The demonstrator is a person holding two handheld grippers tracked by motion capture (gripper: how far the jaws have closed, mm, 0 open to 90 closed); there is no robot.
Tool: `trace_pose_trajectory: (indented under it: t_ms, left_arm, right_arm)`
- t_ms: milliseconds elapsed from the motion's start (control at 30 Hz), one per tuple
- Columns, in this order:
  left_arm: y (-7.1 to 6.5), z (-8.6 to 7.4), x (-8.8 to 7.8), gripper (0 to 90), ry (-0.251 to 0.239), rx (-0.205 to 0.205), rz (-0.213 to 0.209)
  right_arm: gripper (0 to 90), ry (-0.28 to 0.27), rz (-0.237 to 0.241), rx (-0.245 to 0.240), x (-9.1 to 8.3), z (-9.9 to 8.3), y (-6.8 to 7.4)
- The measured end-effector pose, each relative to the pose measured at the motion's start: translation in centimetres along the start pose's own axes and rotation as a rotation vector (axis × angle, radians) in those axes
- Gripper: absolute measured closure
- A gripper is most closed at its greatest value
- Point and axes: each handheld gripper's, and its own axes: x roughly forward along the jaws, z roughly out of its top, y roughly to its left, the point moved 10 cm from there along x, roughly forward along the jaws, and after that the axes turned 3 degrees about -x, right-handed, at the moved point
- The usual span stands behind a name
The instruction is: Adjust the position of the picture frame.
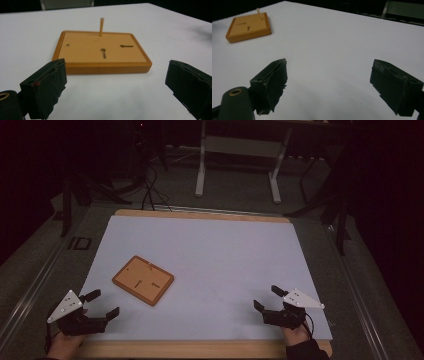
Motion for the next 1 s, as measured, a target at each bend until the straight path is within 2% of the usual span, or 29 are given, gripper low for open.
trace_pose_trajectory:
  t_ms: [33, 67, 133, 200, 233, 267, 367, 400, 467, 533, 767, 800, 1000]
  left_arm:
    - [0.3, -0.2, -0.1, 4.1, 0.007, -0.047, -0.005]
    - [0.4, -0.3, -0.2, 4.1, 0.009, -0.075, -0.010]
    - [0.6, 0.1, -0.3, 4.1, -0.019, -0.095, -0.015]
    - [0.6, 0.1, -0.3, 4.1, -0.019, -0.095, -0.015]
    - [0.6, 1.3, -0.6, 4.1, -0.078, -0.141, -0.074]
    - [0.6, 1.6, -0.5, 4.2, -0.088, -0.143, -0.088]
    - [0.6, 1.9, -0.3, 5.0, -0.082, -0.121, -0.099]
    - [0.4, 2.2, 0.1, 5.0, -0.069, -0.094, -0.108]
    - [0.3, 2.3, 0.3, 5.0, -0.060, -0.086, -0.114]
    - [0.1, 2.4, 0.9, 5.0, -0.029, -0.062, -0.119]
    - [-0.4, 2.6, 2.0, 5.0, 0.001, -0.068, -0.146]
    - [-0.6, 2.8, 2.3, 5.1, 0.006, -0.066, -0.156]
    - [-1.0, 3.6, 2.8, 5.1, -0.004, -0.059, -0.175]
  right_arm:
    - [13.8, -0.005, -0.001, -0.002, -0.2, 0.0, 0.0]
    - [13.8, -0.010, -0.002, 0.003, -0.4, 0.0, 0.0]
    - [13.9, -0.019, -0.003, 0.019, -0.9, 0.1, 0.1]
    - [13.9, -0.022, -0.007, 0.016, -1.0, 0.1, 0.1]
    - [13.8, -0.030, -0.013, 0.019, -1.2, 0.2, 0.1]
    - [13.8, -0.032, -0.014, 0.023, -1.2, 0.2, 0.1]
    - [13.8, -0.032, -0.014, 0.024, -1.2, 0.2, 0.1]
    - [14.0, -0.034, -0.020, 0.019, -1.1, 0.3, 0.1]
    - [14.2, -0.037, -0.009, 0.027, -1.1, 0.4, 0.1]
    - [14.2, -0.042, -0.021, 0.019, -1.2, 0.5, 0.1]
    - [12.6, -0.099, -0.012, 0.002, -1.6, 1.4, 0.3]
    - [11.7, -0.131, -0.012, -0.013, -1.8, 1.8, 0.4]
    - [11.2, -0.171, -0.018, -0.041, -1.8, 2.5, 0.7]
